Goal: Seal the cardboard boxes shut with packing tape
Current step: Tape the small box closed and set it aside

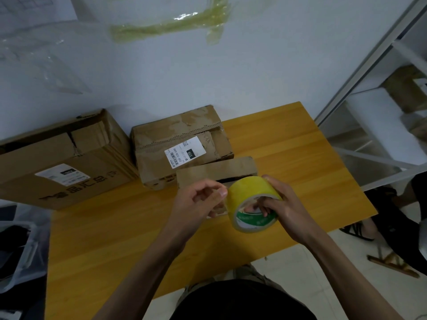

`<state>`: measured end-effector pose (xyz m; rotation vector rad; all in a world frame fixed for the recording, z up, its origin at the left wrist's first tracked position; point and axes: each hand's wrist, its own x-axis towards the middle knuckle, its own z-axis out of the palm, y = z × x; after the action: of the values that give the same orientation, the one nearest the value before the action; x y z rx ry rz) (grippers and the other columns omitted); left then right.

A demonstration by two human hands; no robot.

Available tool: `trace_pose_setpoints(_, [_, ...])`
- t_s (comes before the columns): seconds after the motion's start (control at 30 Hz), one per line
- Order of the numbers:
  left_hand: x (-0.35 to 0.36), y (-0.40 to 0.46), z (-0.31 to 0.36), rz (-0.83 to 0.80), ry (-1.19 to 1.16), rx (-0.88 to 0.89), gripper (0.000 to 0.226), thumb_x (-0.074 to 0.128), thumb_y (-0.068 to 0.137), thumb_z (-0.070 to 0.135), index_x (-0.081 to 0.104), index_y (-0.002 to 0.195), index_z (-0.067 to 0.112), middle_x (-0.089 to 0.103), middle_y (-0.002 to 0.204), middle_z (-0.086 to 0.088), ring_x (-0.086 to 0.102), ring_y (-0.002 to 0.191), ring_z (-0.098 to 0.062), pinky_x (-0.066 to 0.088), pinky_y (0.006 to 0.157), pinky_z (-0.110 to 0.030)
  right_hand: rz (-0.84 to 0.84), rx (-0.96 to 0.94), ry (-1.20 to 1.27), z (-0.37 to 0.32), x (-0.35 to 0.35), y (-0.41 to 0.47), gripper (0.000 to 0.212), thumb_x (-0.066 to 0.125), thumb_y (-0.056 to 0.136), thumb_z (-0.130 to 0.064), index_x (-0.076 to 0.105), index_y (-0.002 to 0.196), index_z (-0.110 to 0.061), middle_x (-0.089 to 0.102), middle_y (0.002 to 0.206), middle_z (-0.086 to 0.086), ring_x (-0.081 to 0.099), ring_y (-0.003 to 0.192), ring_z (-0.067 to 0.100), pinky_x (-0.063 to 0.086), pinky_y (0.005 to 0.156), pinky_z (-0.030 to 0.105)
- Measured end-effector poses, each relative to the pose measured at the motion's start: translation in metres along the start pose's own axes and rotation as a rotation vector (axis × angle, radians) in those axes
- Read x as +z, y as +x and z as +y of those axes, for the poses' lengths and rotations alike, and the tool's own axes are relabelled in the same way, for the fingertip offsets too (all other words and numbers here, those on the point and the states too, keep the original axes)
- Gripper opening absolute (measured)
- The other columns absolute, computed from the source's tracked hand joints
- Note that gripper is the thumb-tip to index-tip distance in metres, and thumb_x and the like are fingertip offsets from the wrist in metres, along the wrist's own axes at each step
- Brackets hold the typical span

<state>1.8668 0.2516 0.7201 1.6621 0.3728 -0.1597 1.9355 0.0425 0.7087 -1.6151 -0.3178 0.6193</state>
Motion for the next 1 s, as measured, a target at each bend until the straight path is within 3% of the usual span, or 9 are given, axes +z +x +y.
trace_pose_setpoints(0.13, [0.000, 0.002, 0.000, 0.049, 0.025, 0.015, 0.010, 0.070, 0.092, 0.016, 0.078, 0.093, 0.023, 0.076, 0.088, 0.009, 0.069, 0.079, -0.005, 0.052, 0.062, -0.014, 0.016, -0.026, -0.057, -0.004, -0.002, 0.002, 0.034, 0.058, 0.094, 0.006, 0.052, 0.076, -0.022, 0.051, 0.062, -0.011, 0.047, 0.058, 0.007, 0.039, 0.062, 0.018])
trace_pose_setpoints(0.23, [0.000, 0.002, -0.001, 0.068, 0.039, 0.037, 0.011, 0.074, 0.088, 0.014, 0.078, 0.089, 0.024, 0.077, 0.087, 0.010, 0.067, 0.081, -0.001, 0.049, 0.062, -0.011, -0.007, -0.088, -0.097, -0.005, -0.005, 0.002, 0.016, 0.064, 0.085, -0.023, 0.051, 0.083, -0.016, 0.052, 0.072, -0.011, 0.048, 0.062, 0.008, 0.038, 0.062, 0.020])
trace_pose_setpoints(0.3, [0.000, 0.004, -0.001, 0.075, 0.023, 0.013, 0.007, 0.074, 0.088, 0.016, 0.078, 0.089, 0.022, 0.076, 0.086, 0.009, 0.066, 0.081, 0.000, 0.049, 0.061, -0.012, -0.023, -0.109, -0.134, -0.005, -0.009, 0.003, 0.013, 0.061, 0.081, -0.036, 0.055, 0.088, -0.027, 0.053, 0.079, -0.010, 0.051, 0.068, 0.011, 0.040, 0.062, 0.023])
trace_pose_setpoints(0.4, [-0.001, 0.008, 0.000, 0.025, 0.008, -0.056, 0.006, 0.073, 0.088, 0.024, 0.076, 0.091, 0.021, 0.074, 0.090, 0.007, 0.066, 0.084, -0.003, 0.050, 0.063, -0.015, -0.072, -0.153, -0.155, -0.005, -0.013, 0.004, 0.016, 0.059, 0.081, -0.033, 0.055, 0.084, -0.049, 0.054, 0.082, -0.016, 0.051, 0.069, 0.005, 0.038, 0.062, 0.017])
trace_pose_setpoints(0.6, [-0.005, 0.016, 0.009, -0.193, 0.012, -0.118, 0.011, 0.072, 0.086, 0.030, 0.073, 0.090, 0.020, 0.071, 0.092, 0.002, 0.066, 0.086, -0.012, 0.055, 0.074, -0.024, -0.091, -0.178, -0.186, -0.002, -0.018, 0.008, 0.022, 0.060, 0.090, -0.025, 0.052, 0.085, -0.045, 0.049, 0.081, -0.014, 0.044, 0.068, 0.006, 0.033, 0.062, 0.016])
trace_pose_setpoints(0.7, [-0.006, 0.019, 0.010, -0.260, 0.054, -0.060, 0.016, 0.070, 0.090, 0.028, 0.068, 0.091, 0.012, 0.063, 0.099, -0.001, 0.062, 0.084, -0.007, 0.053, 0.071, -0.020, -0.086, -0.186, -0.197, 0.001, -0.020, 0.010, 0.032, 0.060, 0.092, -0.017, 0.051, 0.085, -0.047, 0.049, 0.082, -0.017, 0.043, 0.068, 0.004, 0.033, 0.063, 0.014])
trace_pose_setpoints(0.8, [-0.005, 0.020, 0.013, -0.285, 0.083, 0.046, 0.018, 0.068, 0.088, 0.032, 0.066, 0.085, 0.015, 0.057, 0.103, 0.003, 0.058, 0.089, -0.005, 0.051, 0.077, -0.019, -0.080, -0.174, -0.130, 0.005, -0.020, 0.010, 0.017, 0.059, 0.089, -0.025, 0.052, 0.087, -0.040, 0.050, 0.082, -0.016, 0.045, 0.069, 0.005, 0.034, 0.064, 0.015])
trace_pose_setpoints(0.87, [-0.002, 0.021, 0.013, -0.286, 0.101, 0.115, 0.017, 0.065, 0.088, 0.032, 0.065, 0.084, 0.015, 0.057, 0.102, 0.005, 0.057, 0.092, -0.008, 0.048, 0.080, -0.025, -0.059, -0.143, -0.064, 0.011, -0.020, 0.010, 0.017, 0.062, 0.086, -0.019, 0.053, 0.085, -0.033, 0.051, 0.081, -0.015, 0.049, 0.071, 0.009, 0.037, 0.066, 0.020])
trace_pose_setpoints(1.0, [0.006, 0.021, 0.013, -0.284, 0.052, 0.178, 0.016, 0.063, 0.091, 0.028, 0.064, 0.085, 0.014, 0.058, 0.101, 0.000, 0.056, 0.090, -0.010, 0.045, 0.078, -0.023, -0.004, -0.058, 0.077, 0.020, -0.015, 0.012, 0.020, 0.067, 0.073, -0.023, 0.058, 0.089, -0.014, 0.056, 0.087, 0.007, 0.057, 0.084, 0.030, 0.043, 0.073, 0.036])
